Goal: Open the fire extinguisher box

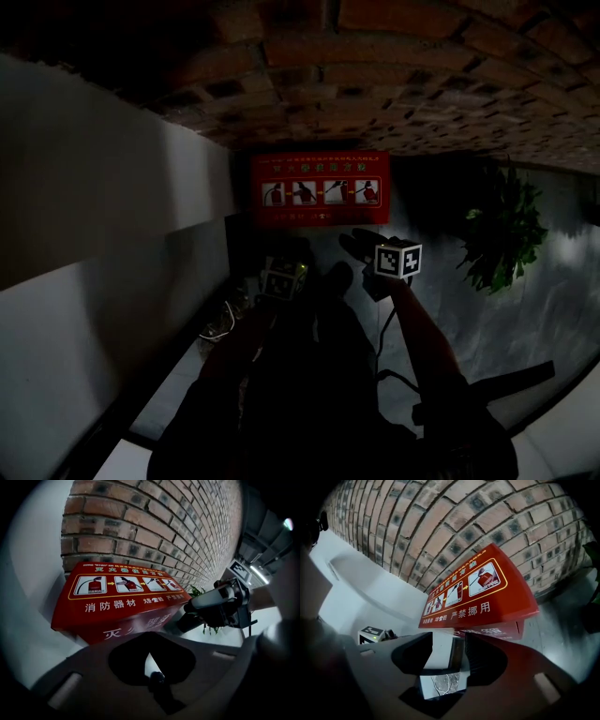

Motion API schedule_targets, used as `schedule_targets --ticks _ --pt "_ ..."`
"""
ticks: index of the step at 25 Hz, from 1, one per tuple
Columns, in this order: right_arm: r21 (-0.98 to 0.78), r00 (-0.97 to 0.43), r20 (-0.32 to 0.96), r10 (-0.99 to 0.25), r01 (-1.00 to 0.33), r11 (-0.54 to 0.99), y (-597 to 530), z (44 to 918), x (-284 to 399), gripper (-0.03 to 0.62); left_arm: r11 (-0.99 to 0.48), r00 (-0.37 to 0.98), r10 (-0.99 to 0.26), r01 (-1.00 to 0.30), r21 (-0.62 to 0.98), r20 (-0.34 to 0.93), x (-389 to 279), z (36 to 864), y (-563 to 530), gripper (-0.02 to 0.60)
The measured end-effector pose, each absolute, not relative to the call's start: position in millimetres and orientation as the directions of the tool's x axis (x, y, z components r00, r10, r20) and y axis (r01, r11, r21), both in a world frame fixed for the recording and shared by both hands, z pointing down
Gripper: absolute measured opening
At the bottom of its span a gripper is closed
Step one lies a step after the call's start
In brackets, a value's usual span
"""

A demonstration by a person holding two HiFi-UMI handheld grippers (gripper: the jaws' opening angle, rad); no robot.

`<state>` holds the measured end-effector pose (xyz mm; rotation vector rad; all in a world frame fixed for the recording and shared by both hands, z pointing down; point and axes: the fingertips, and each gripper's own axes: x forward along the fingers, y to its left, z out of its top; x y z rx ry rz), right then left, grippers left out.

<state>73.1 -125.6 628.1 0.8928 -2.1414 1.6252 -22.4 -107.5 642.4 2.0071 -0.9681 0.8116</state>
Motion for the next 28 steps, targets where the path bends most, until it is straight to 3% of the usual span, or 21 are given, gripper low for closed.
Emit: schedule_targets --ticks 10,28 --pt "-0.813 -0.785 0.501 -0.364 -0.572 0.113 -150.7 641.5 77.0 0.227 -0.254 0.481 -0.447 -0.877 0.408 0.754 -9.6 697.2 -130.9 0.000" --pt "-0.860 -0.818 0.433 -0.378 -0.500 0.099 -152.9 639.5 63.8 0.247 -0.279 0.425 -0.487 -0.904 0.325 0.763 -32.2 704.0 -155.3 0.000"
